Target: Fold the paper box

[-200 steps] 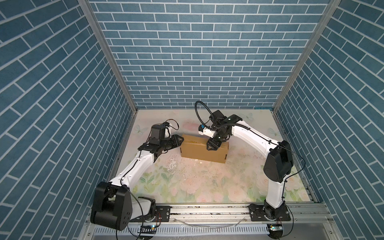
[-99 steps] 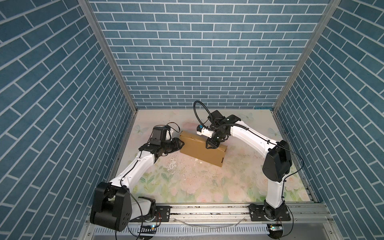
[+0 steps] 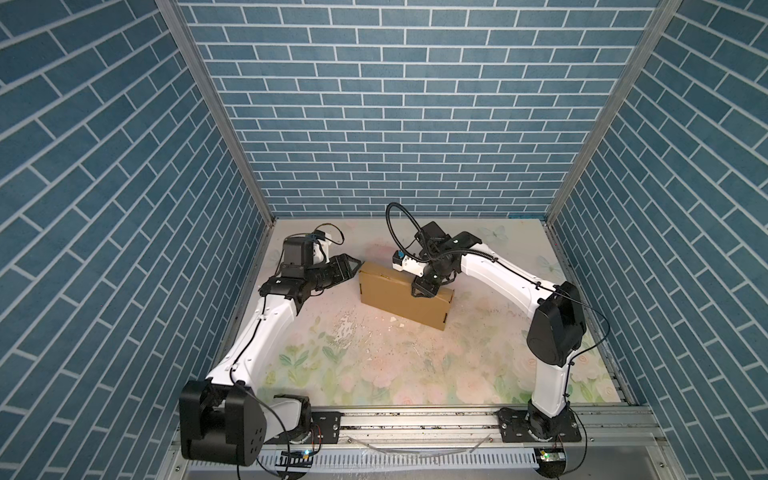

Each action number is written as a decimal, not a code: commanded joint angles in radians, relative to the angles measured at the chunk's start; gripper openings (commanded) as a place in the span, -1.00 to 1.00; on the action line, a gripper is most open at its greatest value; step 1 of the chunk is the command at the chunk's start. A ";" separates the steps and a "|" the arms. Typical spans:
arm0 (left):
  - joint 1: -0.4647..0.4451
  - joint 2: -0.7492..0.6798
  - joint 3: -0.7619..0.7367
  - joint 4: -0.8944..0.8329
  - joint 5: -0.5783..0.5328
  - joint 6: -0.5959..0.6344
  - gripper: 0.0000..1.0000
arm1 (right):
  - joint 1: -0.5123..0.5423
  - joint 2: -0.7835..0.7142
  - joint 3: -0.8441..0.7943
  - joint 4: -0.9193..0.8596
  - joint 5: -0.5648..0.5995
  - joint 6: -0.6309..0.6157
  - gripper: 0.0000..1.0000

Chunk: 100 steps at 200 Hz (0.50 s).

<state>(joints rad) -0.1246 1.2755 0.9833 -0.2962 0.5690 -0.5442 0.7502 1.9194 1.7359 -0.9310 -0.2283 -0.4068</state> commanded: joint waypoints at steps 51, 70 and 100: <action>-0.035 0.124 -0.033 0.083 0.013 0.022 0.07 | 0.014 -0.030 -0.050 0.020 0.020 -0.136 0.05; -0.035 0.157 -0.067 0.064 -0.015 0.053 -0.19 | 0.014 -0.024 -0.055 0.015 0.023 -0.136 0.07; -0.035 0.172 -0.103 0.096 -0.009 0.043 -0.34 | 0.013 -0.024 -0.056 0.007 0.030 -0.136 0.09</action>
<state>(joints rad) -0.1551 1.4124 0.9352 -0.1604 0.5850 -0.5190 0.7586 1.9087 1.7077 -0.9112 -0.2081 -0.4984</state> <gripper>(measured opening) 0.341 0.539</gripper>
